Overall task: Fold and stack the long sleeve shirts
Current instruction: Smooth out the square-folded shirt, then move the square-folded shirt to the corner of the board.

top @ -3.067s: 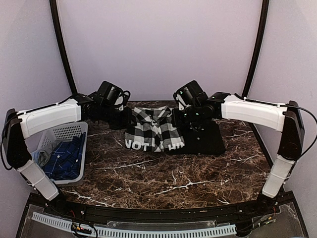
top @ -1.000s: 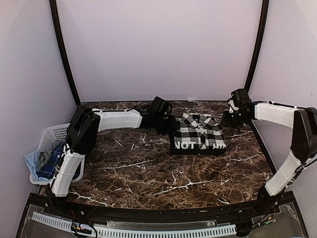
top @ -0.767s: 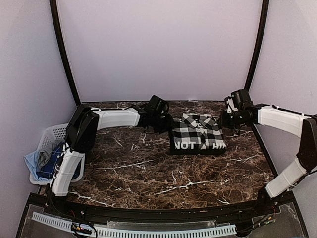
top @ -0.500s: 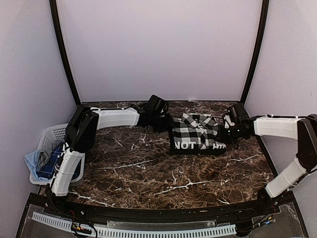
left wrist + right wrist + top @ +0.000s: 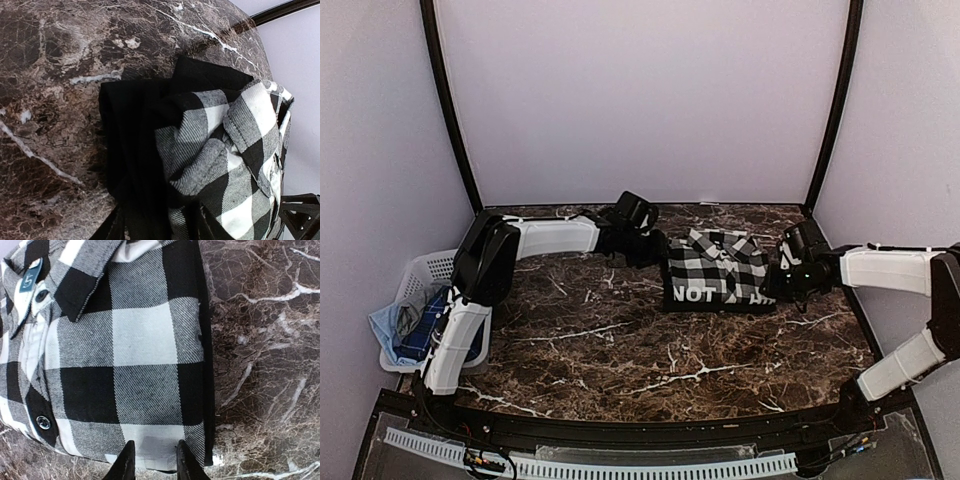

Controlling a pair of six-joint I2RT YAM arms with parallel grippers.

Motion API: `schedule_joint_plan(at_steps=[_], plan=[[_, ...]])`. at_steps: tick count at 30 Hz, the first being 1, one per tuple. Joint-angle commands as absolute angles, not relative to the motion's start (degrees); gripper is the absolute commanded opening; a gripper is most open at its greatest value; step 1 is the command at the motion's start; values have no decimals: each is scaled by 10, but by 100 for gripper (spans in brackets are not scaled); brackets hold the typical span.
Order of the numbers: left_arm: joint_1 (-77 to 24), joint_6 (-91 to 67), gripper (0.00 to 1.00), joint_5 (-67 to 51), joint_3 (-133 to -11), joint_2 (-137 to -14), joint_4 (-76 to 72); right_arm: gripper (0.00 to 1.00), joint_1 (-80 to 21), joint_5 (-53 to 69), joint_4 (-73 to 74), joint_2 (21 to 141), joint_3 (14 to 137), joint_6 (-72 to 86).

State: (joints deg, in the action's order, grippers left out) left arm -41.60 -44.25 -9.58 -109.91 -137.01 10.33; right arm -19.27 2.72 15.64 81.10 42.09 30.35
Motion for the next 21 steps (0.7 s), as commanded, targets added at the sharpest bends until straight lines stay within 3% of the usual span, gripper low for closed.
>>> schedule_joint_plan(at_steps=[1,12,21], plan=[[-396,-415,47,-98,-1137,-1365,138,28,-211,2,187,774,445,305],[-376,-356,68,-64,-1138,-1282,196,60,-271,9,195,778,531,309],[-376,-343,82,-40,-946,-1108,141,84,-358,16,179,867,630,315]])
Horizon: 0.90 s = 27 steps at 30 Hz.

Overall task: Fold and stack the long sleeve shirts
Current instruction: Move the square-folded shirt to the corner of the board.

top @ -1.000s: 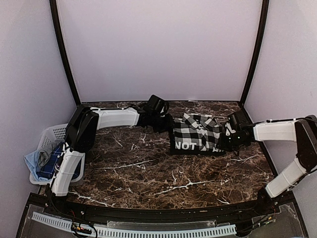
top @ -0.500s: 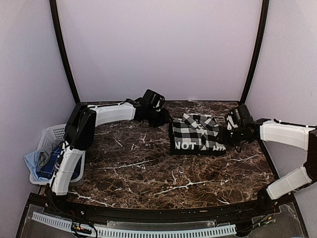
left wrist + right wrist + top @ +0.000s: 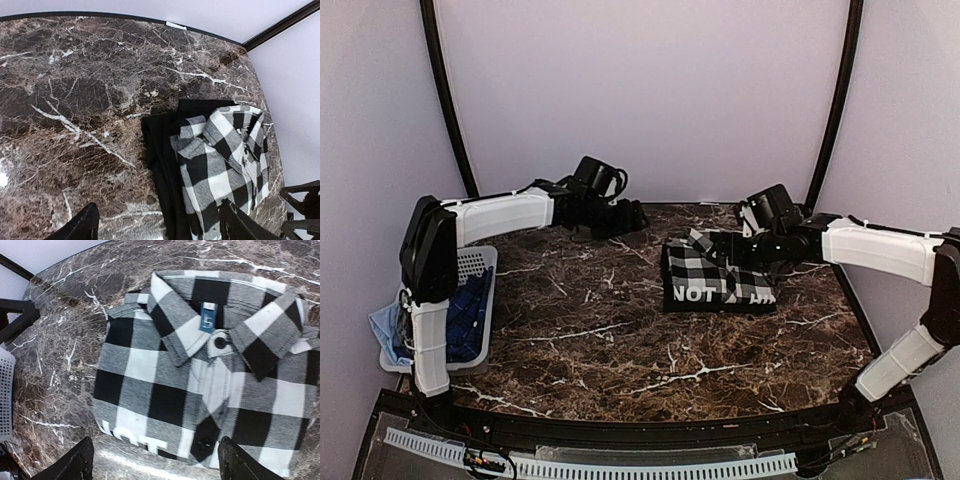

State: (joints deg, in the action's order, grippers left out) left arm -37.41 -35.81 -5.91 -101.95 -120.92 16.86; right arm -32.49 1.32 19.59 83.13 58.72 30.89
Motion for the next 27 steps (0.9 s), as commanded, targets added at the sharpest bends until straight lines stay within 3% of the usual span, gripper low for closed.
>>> schedule_joint_plan(at_steps=[1,11,27], plan=[[-376,-344,84,-36,-914,-1080,135,84,-369,18,177,880,641,317],[-375,-348,87,-9,-762,-928,106,90,-445,66,138,1024,759,335],[-371,-340,88,14,-667,-831,131,92,-452,95,151,1254,980,327]])
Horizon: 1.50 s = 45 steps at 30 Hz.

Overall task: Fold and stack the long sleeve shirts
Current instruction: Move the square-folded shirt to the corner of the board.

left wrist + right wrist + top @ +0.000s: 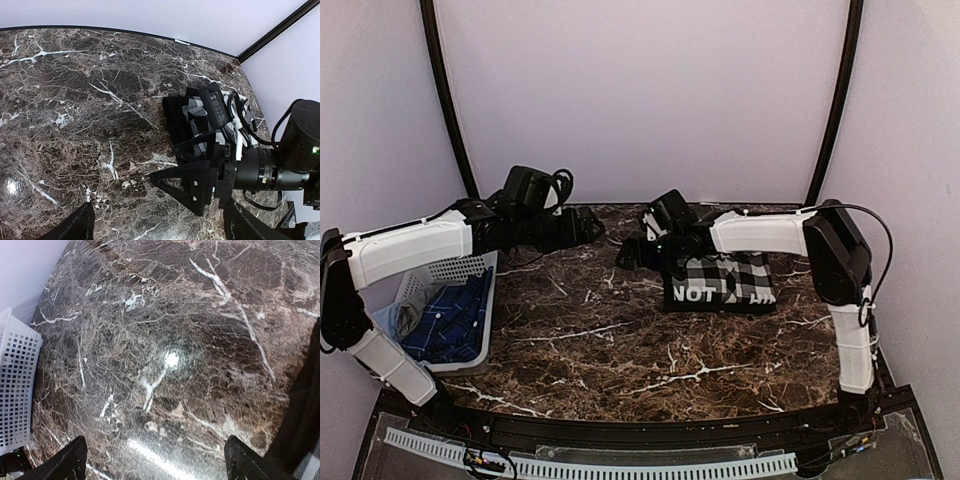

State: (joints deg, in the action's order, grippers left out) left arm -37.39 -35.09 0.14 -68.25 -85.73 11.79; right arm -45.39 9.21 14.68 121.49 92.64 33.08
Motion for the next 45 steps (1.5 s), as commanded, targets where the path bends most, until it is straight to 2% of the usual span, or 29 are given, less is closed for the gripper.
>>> schedule_joint_plan(at_steps=[1,8,17,45], plan=[[-369,-339,88,13,-666,-829,133,92,-450,93,154,1265,992,328],[-367,-336,87,12,-664,-830,137,92,-428,87,157,1306,1013,342],[-367,-348,87,2,-660,-844,129,91,-408,74,143,1316,967,350],[-367,-356,87,-19,-666,-860,129,91,-263,84,103,1153,711,294]])
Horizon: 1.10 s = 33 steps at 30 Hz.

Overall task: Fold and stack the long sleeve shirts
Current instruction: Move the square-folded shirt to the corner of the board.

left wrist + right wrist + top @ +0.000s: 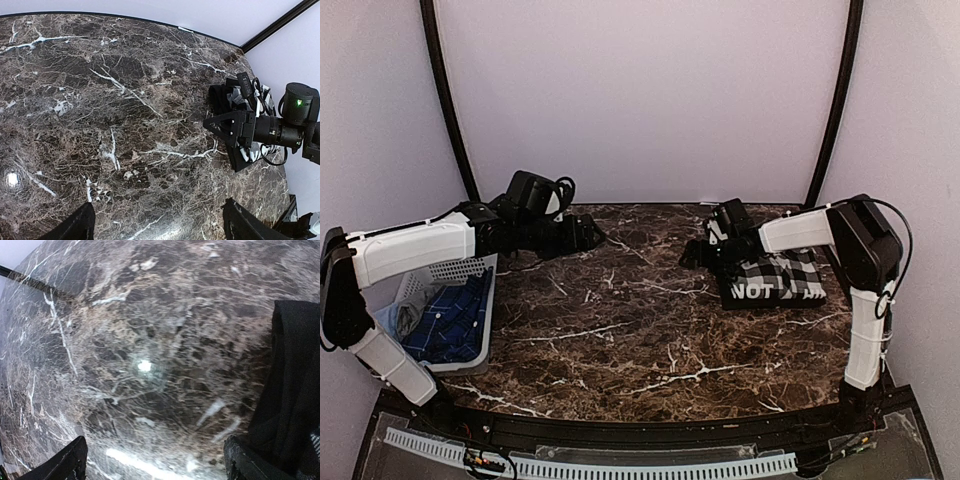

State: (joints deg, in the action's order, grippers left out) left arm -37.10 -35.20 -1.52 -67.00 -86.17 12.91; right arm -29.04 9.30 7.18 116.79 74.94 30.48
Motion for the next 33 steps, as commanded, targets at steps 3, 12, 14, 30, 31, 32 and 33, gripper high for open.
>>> schedule_joint_plan(at_steps=[3,12,14,30,31,32,33], plan=[[-367,-356,87,-20,-667,-862,128,91,-245,85,99,1142,692,291],[-367,-355,87,-21,-668,-864,130,91,-207,85,93,1122,668,284],[-367,-355,87,-21,-668,-865,131,91,-199,84,93,1119,666,282],[-367,-331,87,16,-694,-876,142,92,-181,97,107,1074,682,264],[-367,-326,87,18,-695,-876,141,92,-184,96,109,1067,684,263],[-367,-324,87,25,-698,-876,140,92,-188,93,110,1059,685,261],[-367,-321,87,32,-699,-875,139,93,-192,90,114,1051,688,259]])
